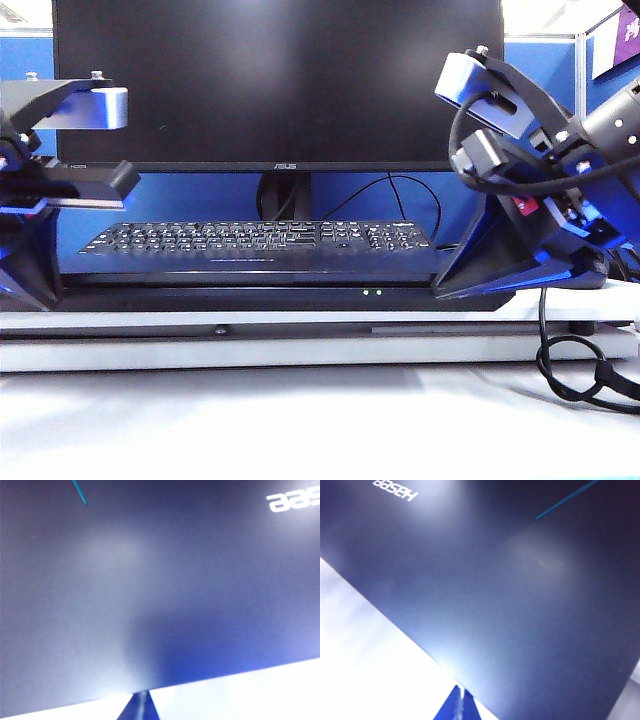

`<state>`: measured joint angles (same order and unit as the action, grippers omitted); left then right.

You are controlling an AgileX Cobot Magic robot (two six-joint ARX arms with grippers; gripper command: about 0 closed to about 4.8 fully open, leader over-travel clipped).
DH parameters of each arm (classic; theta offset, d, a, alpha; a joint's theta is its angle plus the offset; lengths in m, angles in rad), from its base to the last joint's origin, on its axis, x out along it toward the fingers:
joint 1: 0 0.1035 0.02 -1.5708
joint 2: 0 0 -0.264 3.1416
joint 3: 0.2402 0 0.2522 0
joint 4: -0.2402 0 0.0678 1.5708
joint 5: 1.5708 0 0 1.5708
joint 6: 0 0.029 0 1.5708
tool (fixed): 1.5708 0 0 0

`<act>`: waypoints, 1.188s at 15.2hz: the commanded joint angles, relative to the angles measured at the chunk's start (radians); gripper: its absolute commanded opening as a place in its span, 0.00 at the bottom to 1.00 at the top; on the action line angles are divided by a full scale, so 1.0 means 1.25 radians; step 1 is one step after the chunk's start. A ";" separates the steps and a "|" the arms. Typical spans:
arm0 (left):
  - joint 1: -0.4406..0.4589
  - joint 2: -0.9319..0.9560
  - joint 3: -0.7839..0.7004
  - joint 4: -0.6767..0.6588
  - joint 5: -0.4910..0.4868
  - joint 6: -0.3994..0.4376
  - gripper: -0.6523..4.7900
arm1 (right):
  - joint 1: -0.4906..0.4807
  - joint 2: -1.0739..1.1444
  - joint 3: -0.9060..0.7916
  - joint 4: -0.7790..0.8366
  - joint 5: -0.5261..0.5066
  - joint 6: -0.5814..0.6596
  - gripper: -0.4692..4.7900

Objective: Open the lid of the black laptop.

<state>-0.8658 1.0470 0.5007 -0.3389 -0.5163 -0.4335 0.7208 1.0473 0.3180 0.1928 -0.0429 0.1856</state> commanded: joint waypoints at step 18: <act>0.084 -0.119 0.012 0.141 0.162 0.078 0.11 | -0.009 0.000 0.008 0.059 0.056 -0.005 0.09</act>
<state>-0.7647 0.9241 0.4999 -0.2405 -0.2684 -0.3439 0.7120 1.0492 0.3206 0.2272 -0.0025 0.1822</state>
